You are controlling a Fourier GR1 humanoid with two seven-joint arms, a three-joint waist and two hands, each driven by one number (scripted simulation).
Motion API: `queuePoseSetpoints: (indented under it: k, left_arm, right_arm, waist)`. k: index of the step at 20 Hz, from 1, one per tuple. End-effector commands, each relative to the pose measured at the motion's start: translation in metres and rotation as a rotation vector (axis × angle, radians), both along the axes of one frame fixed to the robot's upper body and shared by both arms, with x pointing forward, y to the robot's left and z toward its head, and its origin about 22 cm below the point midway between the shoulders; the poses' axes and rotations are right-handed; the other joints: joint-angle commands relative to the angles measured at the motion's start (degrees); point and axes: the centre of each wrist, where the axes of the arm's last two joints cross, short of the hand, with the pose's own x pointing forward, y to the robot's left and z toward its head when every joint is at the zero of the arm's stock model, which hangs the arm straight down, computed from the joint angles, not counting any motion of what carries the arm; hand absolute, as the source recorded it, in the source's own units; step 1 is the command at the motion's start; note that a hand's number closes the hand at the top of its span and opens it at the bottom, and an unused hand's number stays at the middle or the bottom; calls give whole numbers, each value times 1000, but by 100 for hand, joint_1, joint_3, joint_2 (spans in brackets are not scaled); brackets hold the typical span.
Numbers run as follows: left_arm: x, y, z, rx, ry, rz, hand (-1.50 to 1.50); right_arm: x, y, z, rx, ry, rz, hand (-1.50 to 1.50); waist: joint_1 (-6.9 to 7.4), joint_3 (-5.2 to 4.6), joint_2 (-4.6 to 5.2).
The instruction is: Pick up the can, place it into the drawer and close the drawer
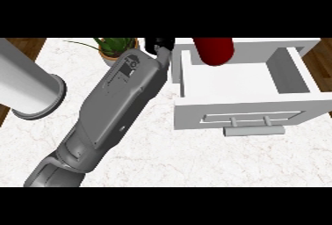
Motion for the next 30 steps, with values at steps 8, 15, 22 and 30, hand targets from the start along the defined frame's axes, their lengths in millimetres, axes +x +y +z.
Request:
queuePoseSetpoints:
  k: [8, 15, 22, 30]
  left_arm:
    - [10, -32, 13, 18, 23, 10, 150]
    - [15, -29, -12, 43, 46, 10, 150]
    - [16, -33, -24, 91, 90, 21, 150]
    - [13, -39, -32, 163, 104, 105, -150]
  right_arm:
    - [18, -8, 4, -2, -18, 25, -150]
    - [11, 6, 6, -6, -34, 20, -150]
    - [15, 5, 13, -8, -24, 44, -150]
    - [15, 11, 19, -18, -15, 60, -150]
  waist:
    - [-139, 4, 41]
    - [-127, 3, 37]
    - [-209, 6, 60]
    - [-301, 7, 60]
